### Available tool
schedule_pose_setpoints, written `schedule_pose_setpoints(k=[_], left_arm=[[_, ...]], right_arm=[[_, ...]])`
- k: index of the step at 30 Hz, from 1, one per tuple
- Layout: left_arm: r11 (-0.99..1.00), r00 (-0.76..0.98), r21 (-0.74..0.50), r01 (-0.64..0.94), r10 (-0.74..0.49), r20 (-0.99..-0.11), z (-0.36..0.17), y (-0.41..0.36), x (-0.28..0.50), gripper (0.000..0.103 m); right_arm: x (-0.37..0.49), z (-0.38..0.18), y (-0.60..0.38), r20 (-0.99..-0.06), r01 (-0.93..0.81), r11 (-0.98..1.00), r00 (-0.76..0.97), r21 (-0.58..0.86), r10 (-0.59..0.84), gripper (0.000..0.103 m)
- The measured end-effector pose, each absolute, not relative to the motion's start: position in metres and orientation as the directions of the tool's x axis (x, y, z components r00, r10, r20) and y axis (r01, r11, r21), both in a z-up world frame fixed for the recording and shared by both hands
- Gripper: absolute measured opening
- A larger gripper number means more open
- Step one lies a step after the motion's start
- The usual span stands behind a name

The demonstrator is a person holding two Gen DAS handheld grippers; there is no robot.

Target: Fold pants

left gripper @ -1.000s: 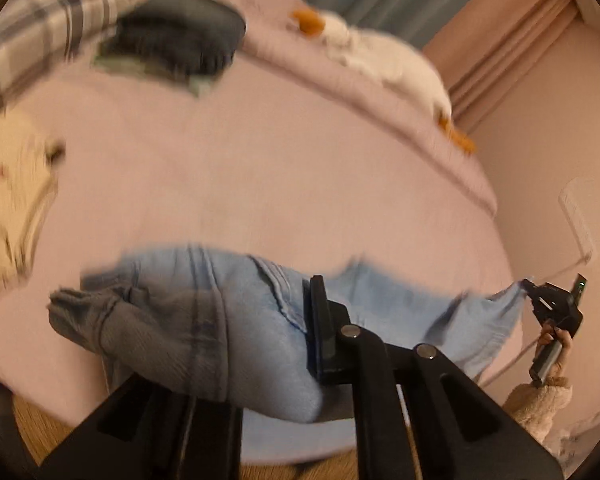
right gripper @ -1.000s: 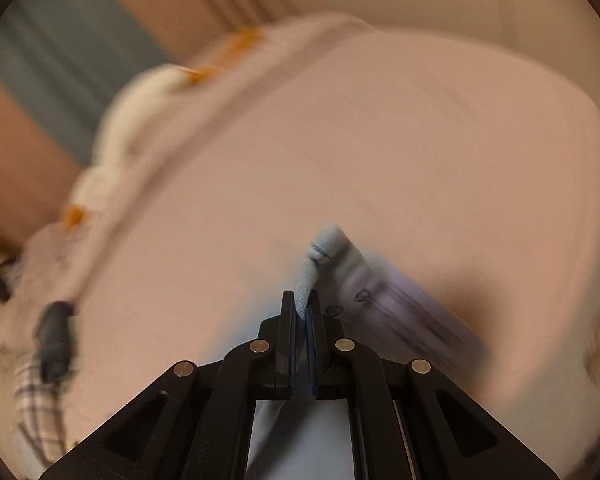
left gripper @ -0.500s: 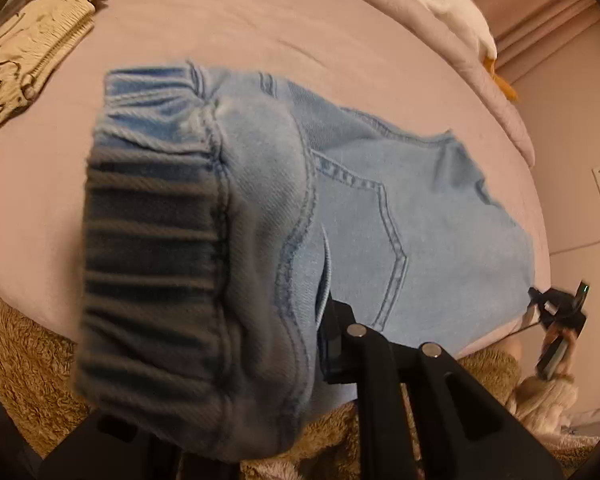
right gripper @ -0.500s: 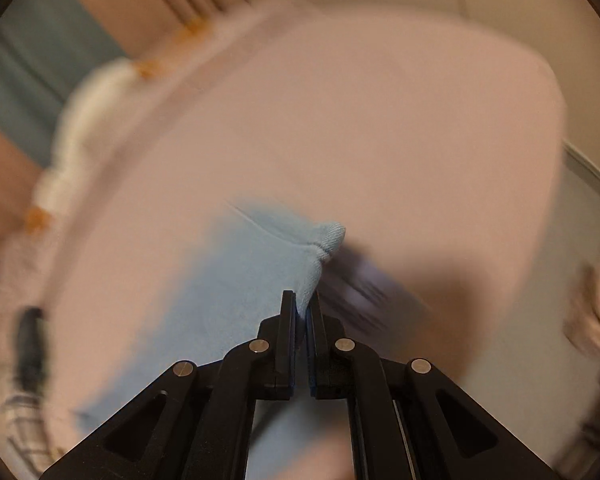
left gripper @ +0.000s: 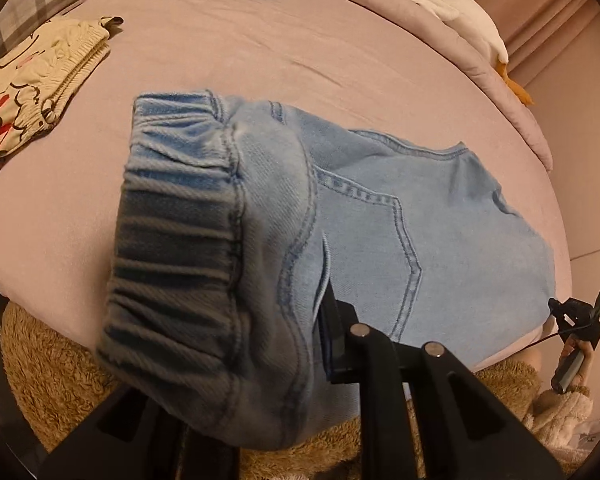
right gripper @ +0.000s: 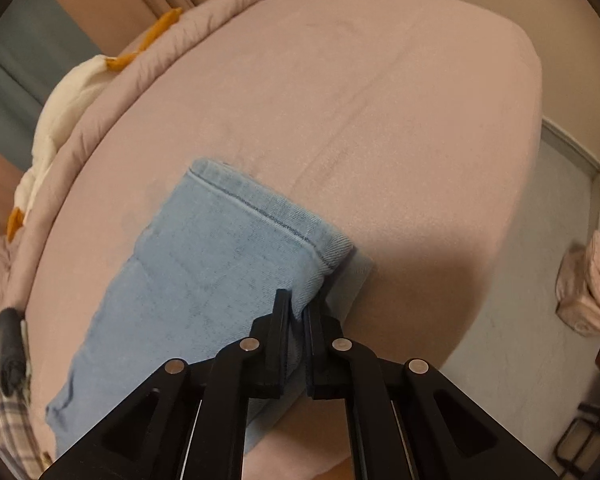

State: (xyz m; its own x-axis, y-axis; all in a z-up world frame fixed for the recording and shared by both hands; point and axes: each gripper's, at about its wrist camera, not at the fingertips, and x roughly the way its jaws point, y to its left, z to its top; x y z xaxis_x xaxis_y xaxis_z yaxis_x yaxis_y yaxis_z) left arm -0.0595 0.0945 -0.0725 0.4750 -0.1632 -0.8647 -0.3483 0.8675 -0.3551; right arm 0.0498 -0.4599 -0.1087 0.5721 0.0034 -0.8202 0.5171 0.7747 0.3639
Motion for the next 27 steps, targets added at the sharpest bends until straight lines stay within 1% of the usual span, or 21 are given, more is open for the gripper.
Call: schedule_pose_setpoints(k=[5, 6, 7, 8, 9, 10, 11, 12, 13, 14, 15, 16, 17, 18, 19, 20, 23, 27], left_arm=[[0.875, 0.488, -0.341, -0.344, -0.143, -0.861, -0.07, 0.088, -0.062, 0.019], [0.878, 0.484, -0.338, -0.339, -0.145, -0.863, -0.068, 0.088, -0.063, 0.021], [0.882, 0.476, -0.331, -0.336, -0.144, -0.868, -0.065, 0.089, -0.064, 0.028], [0.886, 0.467, -0.322, -0.334, -0.142, -0.873, -0.063, 0.09, -0.065, 0.031], [0.885, 0.464, -0.33, -0.329, -0.153, -0.873, -0.061, 0.09, -0.065, 0.034], [0.88, 0.463, -0.342, -0.329, -0.166, -0.871, -0.058, 0.091, -0.067, 0.036], [0.876, 0.461, -0.349, -0.333, -0.172, -0.871, -0.056, 0.092, -0.068, 0.038], [0.873, 0.459, -0.351, -0.34, -0.172, -0.872, -0.053, 0.095, -0.07, 0.046], [0.871, 0.469, -0.347, -0.347, -0.159, -0.869, -0.046, 0.099, -0.073, 0.057], [0.867, 0.475, -0.352, -0.352, -0.159, -0.865, -0.043, 0.101, -0.076, 0.062], [0.867, 0.488, -0.347, -0.359, -0.142, -0.861, -0.037, 0.104, -0.079, 0.071], [0.869, 0.506, -0.327, -0.37, -0.107, -0.856, -0.029, 0.109, -0.083, 0.075], [0.871, 0.514, -0.315, -0.377, -0.086, -0.854, -0.026, 0.111, -0.085, 0.076], [0.872, 0.526, -0.302, -0.385, -0.062, -0.848, -0.021, 0.116, -0.088, 0.079], [0.871, 0.546, -0.299, -0.389, -0.043, -0.837, -0.017, 0.122, -0.09, 0.084], [0.869, 0.561, -0.299, -0.393, -0.031, -0.827, -0.015, 0.127, -0.09, 0.086], [0.854, 0.554, -0.289, -0.432, -0.001, -0.832, -0.02, 0.145, -0.087, 0.086], [0.853, 0.575, -0.34, -0.396, -0.059, -0.816, -0.029, 0.158, -0.068, 0.087]], right_arm=[[0.054, -0.104, -0.456, -0.834, 0.531, 0.783, 0.551, 0.324, -0.029, 0.003], [0.055, -0.103, -0.454, -0.837, 0.535, 0.787, 0.545, 0.308, -0.043, 0.003], [0.061, -0.1, -0.448, -0.84, 0.537, 0.79, 0.54, 0.295, -0.054, 0.003], [0.061, -0.096, -0.447, -0.846, 0.541, 0.795, 0.528, 0.273, -0.069, 0.004], [0.061, -0.091, -0.443, -0.854, 0.542, 0.804, 0.512, 0.244, -0.085, 0.008], [0.06, -0.086, -0.438, -0.858, 0.537, 0.813, 0.504, 0.225, -0.096, 0.021], [0.053, -0.083, -0.433, -0.858, 0.527, 0.825, 0.502, 0.206, -0.106, 0.031], [0.051, -0.077, -0.425, -0.855, 0.512, 0.838, 0.505, 0.19, -0.115, 0.05], [0.043, -0.072, -0.419, -0.849, 0.49, 0.853, 0.515, 0.178, -0.119, 0.059], [0.045, -0.065, -0.408, -0.844, 0.461, 0.872, 0.523, 0.164, -0.118, 0.059], [0.047, -0.058, -0.393, -0.84, 0.421, 0.895, 0.53, 0.147, -0.112, 0.059], [0.05, -0.052, -0.382, -0.837, 0.39, 0.911, 0.537, 0.137, -0.104, 0.059], [0.052, -0.046, -0.368, -0.832, 0.352, 0.927, 0.548, 0.129, -0.093, 0.059], [0.054, -0.038, -0.351, -0.824, 0.305, 0.944, 0.562, 0.127, -0.071, 0.059], [0.056, -0.033, -0.338, -0.818, 0.263, 0.956, 0.573, 0.13, -0.047, 0.06], [0.058, -0.028, -0.321, -0.813, 0.21, 0.968, 0.582, 0.136, -0.012, 0.06], [0.071, -0.019, -0.261, -0.805, 0.009, 0.987, 0.579, 0.163, 0.128, 0.062], [0.085, -0.026, -0.187, -0.834, -0.208, 0.959, 0.48, 0.194, 0.273, 0.063]])
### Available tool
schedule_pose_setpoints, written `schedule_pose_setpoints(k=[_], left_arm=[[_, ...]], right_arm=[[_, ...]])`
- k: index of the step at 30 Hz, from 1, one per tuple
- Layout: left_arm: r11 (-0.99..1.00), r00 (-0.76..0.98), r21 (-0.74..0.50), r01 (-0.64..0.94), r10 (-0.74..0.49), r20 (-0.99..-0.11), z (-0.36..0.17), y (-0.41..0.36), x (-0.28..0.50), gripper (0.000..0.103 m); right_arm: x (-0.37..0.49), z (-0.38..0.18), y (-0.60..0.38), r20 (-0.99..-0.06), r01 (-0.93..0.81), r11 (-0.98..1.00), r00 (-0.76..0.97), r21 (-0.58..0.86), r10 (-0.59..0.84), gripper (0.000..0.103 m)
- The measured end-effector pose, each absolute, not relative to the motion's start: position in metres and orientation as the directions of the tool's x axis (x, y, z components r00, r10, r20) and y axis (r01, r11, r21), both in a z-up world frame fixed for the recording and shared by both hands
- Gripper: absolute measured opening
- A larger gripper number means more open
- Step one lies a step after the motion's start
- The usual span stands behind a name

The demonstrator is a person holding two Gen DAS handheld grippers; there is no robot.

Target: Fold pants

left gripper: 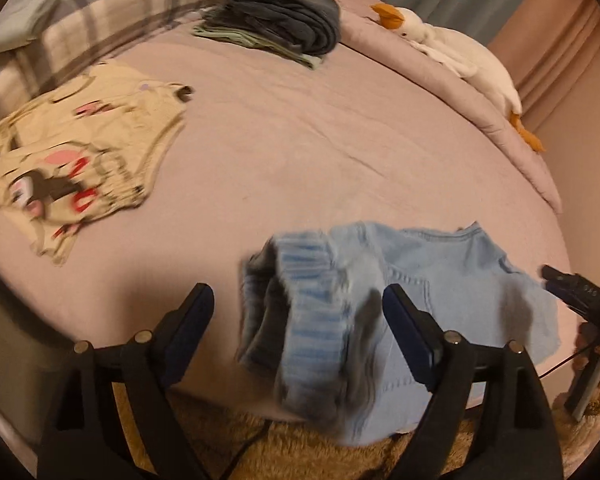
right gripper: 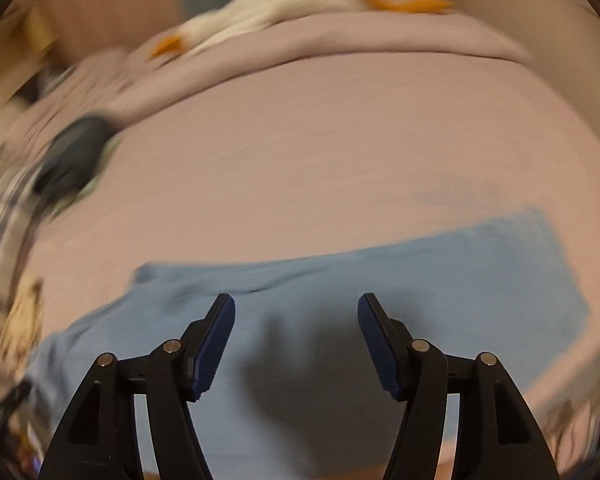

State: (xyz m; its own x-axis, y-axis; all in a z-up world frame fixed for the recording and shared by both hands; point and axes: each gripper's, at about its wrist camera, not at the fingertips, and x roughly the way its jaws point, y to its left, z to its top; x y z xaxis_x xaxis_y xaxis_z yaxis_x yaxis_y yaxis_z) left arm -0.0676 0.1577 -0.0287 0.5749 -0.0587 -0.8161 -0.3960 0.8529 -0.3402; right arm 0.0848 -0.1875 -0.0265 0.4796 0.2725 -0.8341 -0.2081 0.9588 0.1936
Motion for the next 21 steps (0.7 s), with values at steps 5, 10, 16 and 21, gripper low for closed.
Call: schedule_pose_setpoints(k=[5, 10, 16, 21], left_arm=[[0.864, 0.541, -0.356, -0.356, -0.12, -0.833, -0.048, 0.162, -0.038, 0.088], [0.87, 0.524, -0.353, -0.345, -0.133, -0.841, -0.066, 0.161, -0.03, 0.088], [0.867, 0.561, -0.355, -0.35, -0.11, -0.821, -0.067, 0.16, -0.04, 0.064], [0.881, 0.585, -0.33, -0.339, -0.077, -0.807, -0.049, 0.155, -0.042, 0.045]], right_arm=[[0.093, -0.038, -0.119, -0.859, -0.372, 0.906, 0.375, 0.204, 0.348, 0.063], [0.121, -0.048, -0.091, -0.875, -0.41, 0.893, 0.345, 0.185, 0.34, 0.064], [0.129, -0.072, -0.057, -0.903, -0.457, 0.878, 0.301, 0.146, 0.307, 0.063], [0.129, -0.08, -0.049, -0.899, -0.459, 0.879, 0.319, 0.132, 0.302, 0.011]])
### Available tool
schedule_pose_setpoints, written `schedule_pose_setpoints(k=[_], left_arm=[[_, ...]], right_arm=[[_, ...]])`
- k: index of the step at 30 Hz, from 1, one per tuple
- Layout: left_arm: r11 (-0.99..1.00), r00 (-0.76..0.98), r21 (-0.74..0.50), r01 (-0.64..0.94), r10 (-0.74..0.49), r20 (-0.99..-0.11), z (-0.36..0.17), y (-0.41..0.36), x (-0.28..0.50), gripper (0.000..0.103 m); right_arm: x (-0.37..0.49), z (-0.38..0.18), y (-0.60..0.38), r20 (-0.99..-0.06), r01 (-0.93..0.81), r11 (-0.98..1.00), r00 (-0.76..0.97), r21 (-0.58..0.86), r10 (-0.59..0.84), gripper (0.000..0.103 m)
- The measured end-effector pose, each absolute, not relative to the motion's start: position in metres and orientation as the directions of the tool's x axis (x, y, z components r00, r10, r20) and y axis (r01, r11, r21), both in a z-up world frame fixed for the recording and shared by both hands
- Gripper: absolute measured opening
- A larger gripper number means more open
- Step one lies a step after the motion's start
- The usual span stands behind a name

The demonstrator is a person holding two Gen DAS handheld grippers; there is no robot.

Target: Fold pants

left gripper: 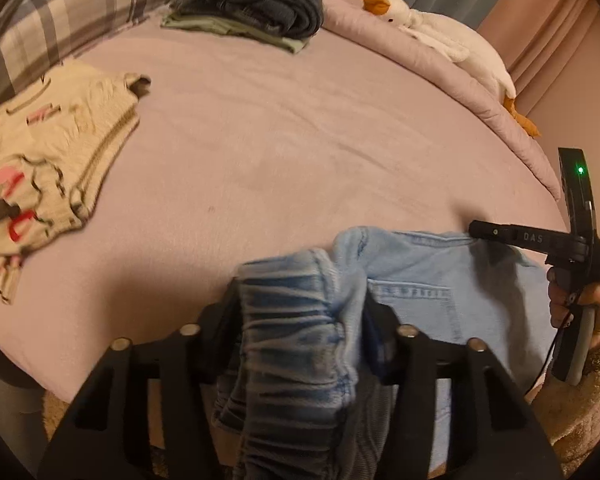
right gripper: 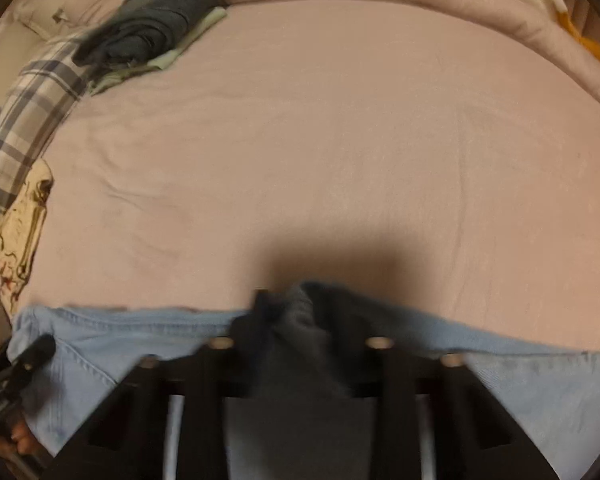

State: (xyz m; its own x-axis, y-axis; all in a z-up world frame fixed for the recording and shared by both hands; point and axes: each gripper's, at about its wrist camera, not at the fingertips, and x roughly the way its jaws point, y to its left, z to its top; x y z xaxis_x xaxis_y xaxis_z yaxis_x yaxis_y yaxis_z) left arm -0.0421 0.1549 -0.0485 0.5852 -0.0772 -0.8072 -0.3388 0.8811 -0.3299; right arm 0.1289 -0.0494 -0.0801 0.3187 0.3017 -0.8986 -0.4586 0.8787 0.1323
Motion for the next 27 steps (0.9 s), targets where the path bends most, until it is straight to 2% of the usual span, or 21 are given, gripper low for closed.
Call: schedule_pose_setpoints(k=[2, 4, 6, 8, 11, 13, 14, 16, 19, 27], left_arm=[[0.873, 0.61, -0.357, -0.332, -0.09, -0.787, -0.037, 0.161, -0.04, 0.042], [0.875, 0.635, -0.341, -0.345, -0.05, -0.771, -0.025, 0.167, -0.038, 0.041], [0.878, 0.644, -0.303, -0.37, 0.008, -0.765, -0.015, 0.174, -0.033, 0.041], [0.874, 0.625, -0.302, -0.381, 0.003, -0.781, -0.019, 0.179, -0.027, 0.042], [0.871, 0.572, -0.268, -0.412, 0.018, -0.82, -0.046, 0.181, -0.014, 0.044], [0.865, 0.563, -0.256, -0.432, 0.037, -0.826, -0.065, 0.182, -0.01, 0.054], [0.861, 0.569, -0.264, -0.436, 0.036, -0.821, -0.069, 0.182, -0.01, 0.055], [0.857, 0.58, -0.277, -0.434, 0.031, -0.814, -0.071, 0.184, -0.012, 0.056], [0.859, 0.587, -0.283, -0.426, 0.025, -0.81, -0.073, 0.187, -0.013, 0.059], [0.871, 0.604, -0.256, -0.419, 0.057, -0.795, -0.076, 0.181, -0.015, 0.061]], right_arm=[[0.125, -0.066, -0.046, -0.882, -0.454, 0.882, 0.354, 0.13, 0.312, 0.011], [0.12, -0.046, -0.048, -0.856, -0.47, 0.872, 0.387, 0.137, 0.343, 0.01], [0.12, -0.032, -0.051, -0.819, -0.48, 0.851, 0.388, 0.211, 0.422, 0.01], [0.123, -0.03, -0.046, -0.807, -0.497, 0.835, 0.378, 0.237, 0.454, 0.01], [0.13, -0.056, -0.027, -0.85, -0.475, 0.866, 0.384, 0.154, 0.362, 0.01], [0.134, -0.082, -0.018, -0.884, -0.455, 0.886, 0.372, 0.094, 0.285, 0.01], [0.134, -0.092, -0.008, -0.887, -0.448, 0.893, 0.39, 0.052, 0.247, 0.01], [0.126, -0.093, 0.003, -0.86, -0.461, 0.886, 0.471, -0.05, 0.197, 0.01], [0.12, -0.095, 0.012, -0.845, -0.448, 0.885, 0.515, -0.125, 0.142, 0.01], [0.119, -0.101, 0.006, -0.822, -0.425, 0.901, 0.541, -0.084, 0.179, 0.01]])
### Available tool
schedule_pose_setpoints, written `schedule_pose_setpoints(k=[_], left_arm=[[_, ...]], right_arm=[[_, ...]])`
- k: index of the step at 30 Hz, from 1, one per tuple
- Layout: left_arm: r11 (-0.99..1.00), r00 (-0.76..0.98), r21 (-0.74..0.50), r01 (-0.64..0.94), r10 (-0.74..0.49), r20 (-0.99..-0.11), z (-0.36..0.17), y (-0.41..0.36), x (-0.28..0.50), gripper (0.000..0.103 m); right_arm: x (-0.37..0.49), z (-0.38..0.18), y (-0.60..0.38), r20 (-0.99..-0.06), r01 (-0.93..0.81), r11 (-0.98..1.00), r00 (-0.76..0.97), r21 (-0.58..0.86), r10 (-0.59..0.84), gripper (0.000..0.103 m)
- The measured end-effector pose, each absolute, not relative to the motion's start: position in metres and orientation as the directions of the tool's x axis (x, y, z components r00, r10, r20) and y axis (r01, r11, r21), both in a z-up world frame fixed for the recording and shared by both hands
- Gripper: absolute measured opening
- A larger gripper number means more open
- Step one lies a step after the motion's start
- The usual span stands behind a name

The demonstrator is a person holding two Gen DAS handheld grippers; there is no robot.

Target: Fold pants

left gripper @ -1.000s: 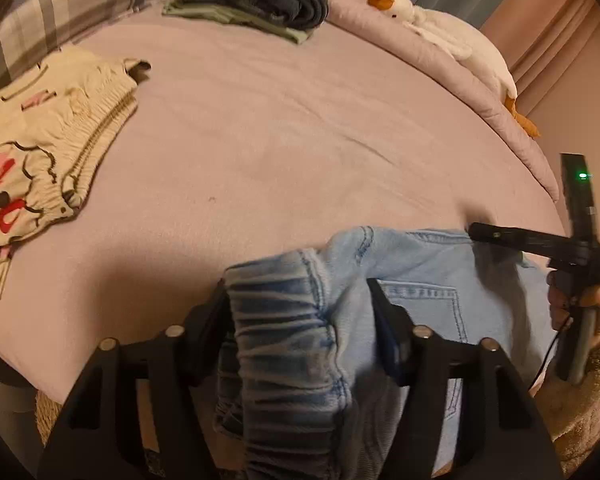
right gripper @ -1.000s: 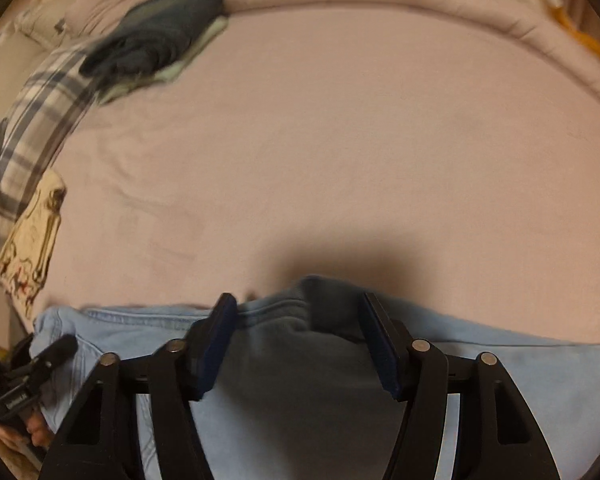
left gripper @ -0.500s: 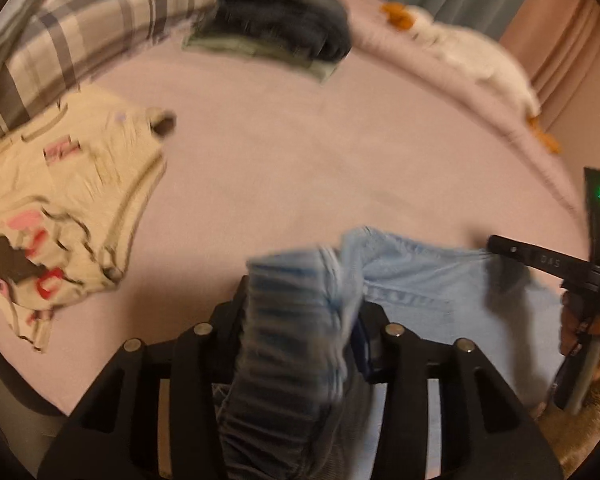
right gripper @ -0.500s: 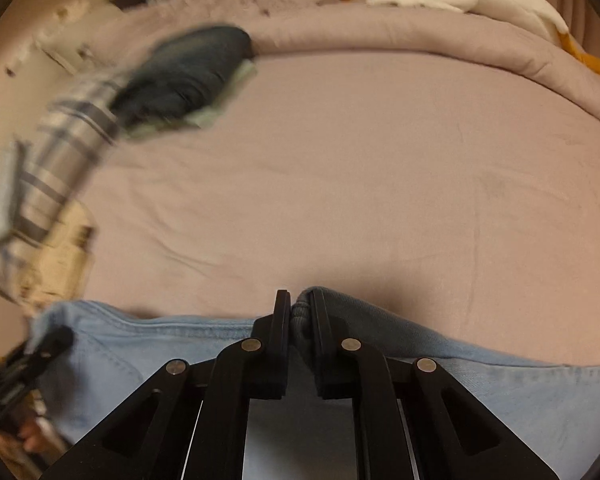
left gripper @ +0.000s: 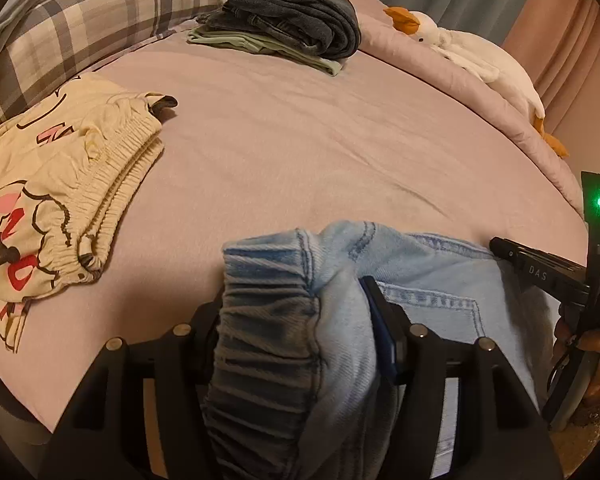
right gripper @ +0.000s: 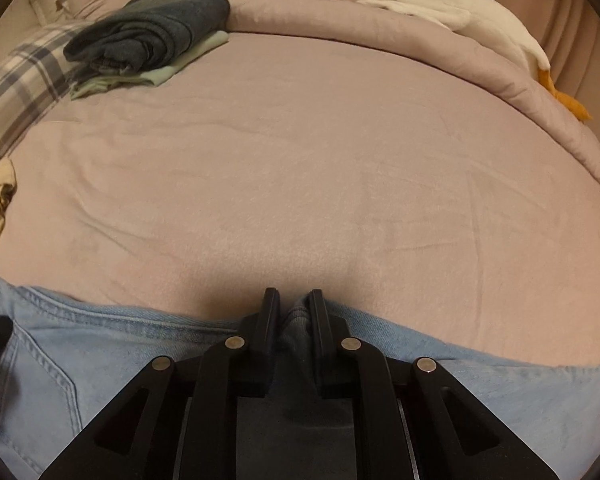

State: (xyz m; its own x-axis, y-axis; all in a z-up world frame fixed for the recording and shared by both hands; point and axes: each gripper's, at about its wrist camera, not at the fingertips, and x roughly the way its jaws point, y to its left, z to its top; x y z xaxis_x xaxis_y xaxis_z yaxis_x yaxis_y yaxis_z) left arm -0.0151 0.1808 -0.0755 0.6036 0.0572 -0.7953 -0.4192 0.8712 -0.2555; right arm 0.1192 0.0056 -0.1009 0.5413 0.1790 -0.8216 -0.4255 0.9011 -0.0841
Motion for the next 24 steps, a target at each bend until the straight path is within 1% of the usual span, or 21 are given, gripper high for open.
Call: schedule_pose_setpoints(k=[9, 16, 24], left_arm=[[0.883, 0.614, -0.221, -0.415, 0.092, -0.784, -0.0785, 0.1772, -0.0133, 0.064], [0.879, 0.637, -0.227, -0.419, 0.106, -0.764, -0.0819, 0.1781, -0.0163, 0.069], [0.881, 0.646, -0.23, -0.414, 0.107, -0.755, -0.0827, 0.1771, -0.0176, 0.07]], right_arm=[[0.1143, -0.1043, 0.002, -0.778, -0.414, 0.905, 0.599, -0.095, 0.192, 0.01], [0.1152, -0.1049, -0.0002, -0.77, -0.412, 0.908, 0.601, -0.07, 0.213, 0.01], [0.1154, -0.1059, 0.0, -0.76, -0.411, 0.909, 0.61, -0.065, 0.222, 0.01]])
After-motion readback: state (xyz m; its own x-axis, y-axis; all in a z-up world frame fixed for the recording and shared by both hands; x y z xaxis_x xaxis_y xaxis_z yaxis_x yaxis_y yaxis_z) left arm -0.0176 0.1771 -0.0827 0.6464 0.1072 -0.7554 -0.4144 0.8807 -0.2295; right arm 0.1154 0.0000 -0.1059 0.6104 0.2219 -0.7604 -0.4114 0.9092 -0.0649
